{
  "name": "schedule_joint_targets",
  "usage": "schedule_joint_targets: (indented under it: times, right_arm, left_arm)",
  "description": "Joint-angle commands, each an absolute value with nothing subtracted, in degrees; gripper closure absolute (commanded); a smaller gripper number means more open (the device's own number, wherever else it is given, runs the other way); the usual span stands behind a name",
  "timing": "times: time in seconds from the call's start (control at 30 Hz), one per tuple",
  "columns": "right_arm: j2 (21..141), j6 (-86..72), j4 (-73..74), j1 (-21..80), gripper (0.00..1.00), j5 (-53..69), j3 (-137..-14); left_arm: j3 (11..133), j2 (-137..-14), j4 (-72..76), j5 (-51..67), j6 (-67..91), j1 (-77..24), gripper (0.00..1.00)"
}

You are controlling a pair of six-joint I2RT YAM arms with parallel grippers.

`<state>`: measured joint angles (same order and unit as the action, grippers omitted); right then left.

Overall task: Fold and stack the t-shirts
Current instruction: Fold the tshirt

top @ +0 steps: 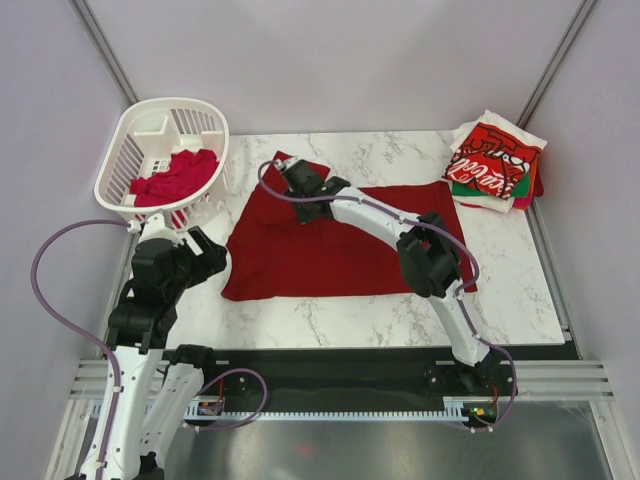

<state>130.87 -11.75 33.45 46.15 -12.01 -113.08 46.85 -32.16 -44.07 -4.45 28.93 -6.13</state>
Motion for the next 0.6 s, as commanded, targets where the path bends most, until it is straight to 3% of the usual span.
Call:
schedule_joint_targets:
  times: [0.0, 0.1, 0.2, 0.33, 0.43, 0.57]
  right_arm:
    - [128.58, -10.72, 33.57, 43.16, 0.80, -13.18, -117.33]
    - [130.78, -10.63, 34.62, 41.14, 0.16, -14.32, -120.04]
    - [131.31, -11.07, 34.89, 39.20, 0.06, -15.29, -121.20]
    - [126.15, -11.78, 34.98, 37.79, 0.05, -17.75, -119.36]
    - [118.52, -13.53, 34.19, 37.71, 0.05, -19.77, -112.70]
    - [104.62, -17.30, 27.18, 34.82, 0.04, -17.59, -94.52]
  left_arm:
    - [47.46, -32.69, -43.07, -4.92, 26.72, -6.15, 0.13]
    - [47.46, -33.40, -43.07, -4.83, 26.72, -6.15, 0.13]
    - [47.55, -34.01, -43.07, -4.57, 26.72, -6.07, 0.12]
    - [47.81, -34.63, -42.98, -2.90, 26.19, -6.15, 0.10]
    - [47.55, -35.85, -42.37, -0.71, 25.75, -6.15, 0.07]
    - [47.37, -42.26, -41.48, 1.93, 25.49, -6.15, 0.05]
